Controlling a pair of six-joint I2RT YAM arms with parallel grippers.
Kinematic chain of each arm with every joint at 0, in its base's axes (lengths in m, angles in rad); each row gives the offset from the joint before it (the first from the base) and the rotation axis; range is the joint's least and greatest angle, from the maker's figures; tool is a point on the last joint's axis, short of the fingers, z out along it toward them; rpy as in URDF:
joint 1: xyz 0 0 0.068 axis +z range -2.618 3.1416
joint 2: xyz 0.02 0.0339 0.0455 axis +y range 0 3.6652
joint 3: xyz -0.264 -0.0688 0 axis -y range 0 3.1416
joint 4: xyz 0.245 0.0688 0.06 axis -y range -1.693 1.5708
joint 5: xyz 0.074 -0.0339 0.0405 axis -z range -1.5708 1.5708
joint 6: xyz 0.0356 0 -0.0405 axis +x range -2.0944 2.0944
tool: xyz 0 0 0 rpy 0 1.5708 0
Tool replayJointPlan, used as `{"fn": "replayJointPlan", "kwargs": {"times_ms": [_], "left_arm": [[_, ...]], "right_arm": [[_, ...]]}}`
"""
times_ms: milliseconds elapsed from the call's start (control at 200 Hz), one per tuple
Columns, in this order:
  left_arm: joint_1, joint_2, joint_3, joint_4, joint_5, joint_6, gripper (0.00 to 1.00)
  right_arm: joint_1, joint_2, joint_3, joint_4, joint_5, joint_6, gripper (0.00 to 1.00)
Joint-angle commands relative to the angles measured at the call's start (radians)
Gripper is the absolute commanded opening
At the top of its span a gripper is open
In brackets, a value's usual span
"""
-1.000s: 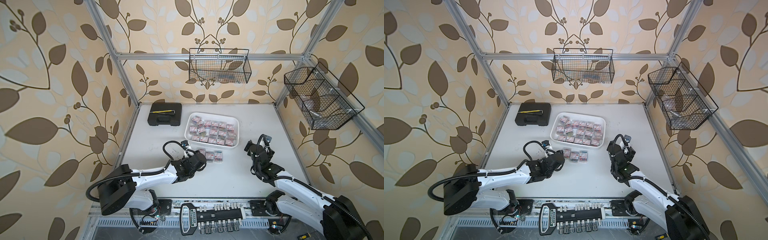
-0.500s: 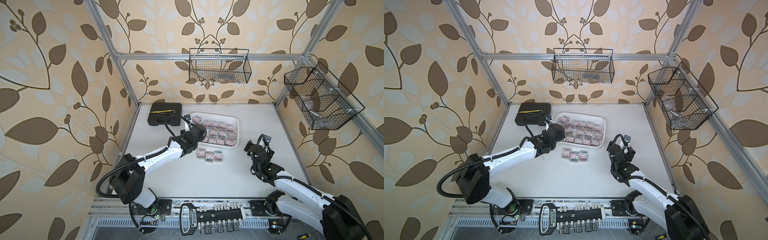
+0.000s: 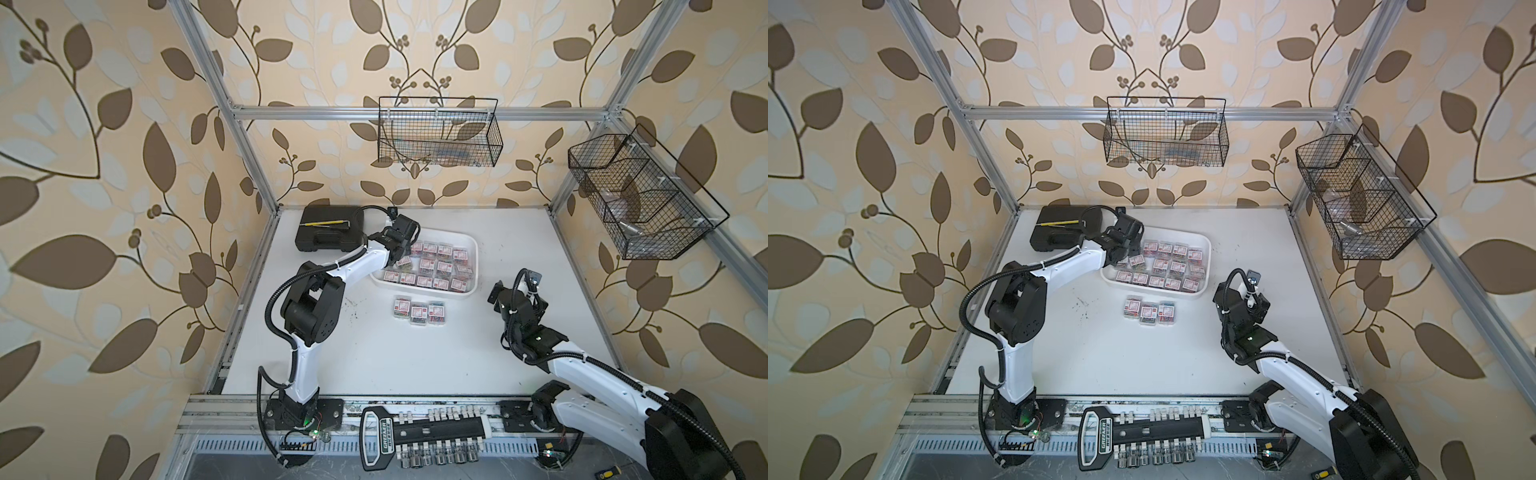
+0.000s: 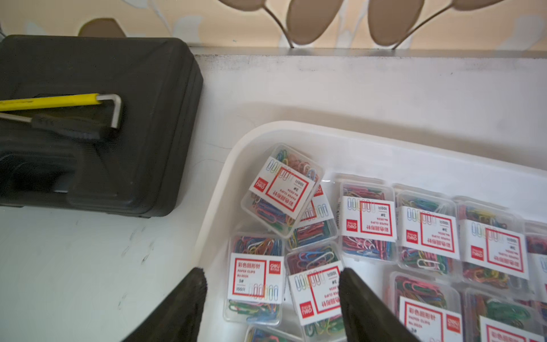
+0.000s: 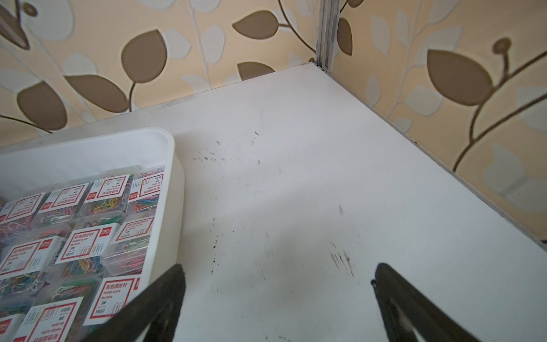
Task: Take the paper clips out of the storage box
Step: Pick up the boxed paper clips from the storage box.
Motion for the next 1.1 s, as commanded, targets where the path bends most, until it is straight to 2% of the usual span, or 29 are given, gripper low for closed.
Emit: {"fn": "replayJointPlan", "kwargs": {"times_ms": [0, 195, 525, 680, 935, 1095], "left_arm": [[0.013, 0.051, 0.073, -0.005, -0.004, 0.086, 0.73], [0.046, 0.170, 0.205, -0.059, 0.004, 0.157, 0.70], [0.087, 0.263, 0.258, -0.033, 0.051, 0.202, 0.72], [0.102, 0.331, 0.333, -0.067, 0.073, 0.204, 0.72], [0.108, 0.369, 0.366, -0.067, 0.066, 0.206, 0.78], [0.109, 0.362, 0.365, -0.073, 0.078, 0.197, 0.69]], "right_arm": [[0.008, -0.001, 0.021, 0.016, 0.030, -0.006, 1.00], [0.010, 0.008, 0.026, 0.016, 0.030, -0.009, 1.00], [0.013, 0.009, 0.027, 0.016, 0.036, -0.011, 1.00], [0.014, 0.017, 0.032, 0.016, 0.037, -0.012, 1.00], [0.018, 0.024, 0.037, 0.016, 0.041, -0.013, 1.00], [0.019, 0.026, 0.038, 0.014, 0.043, -0.012, 1.00]]}}
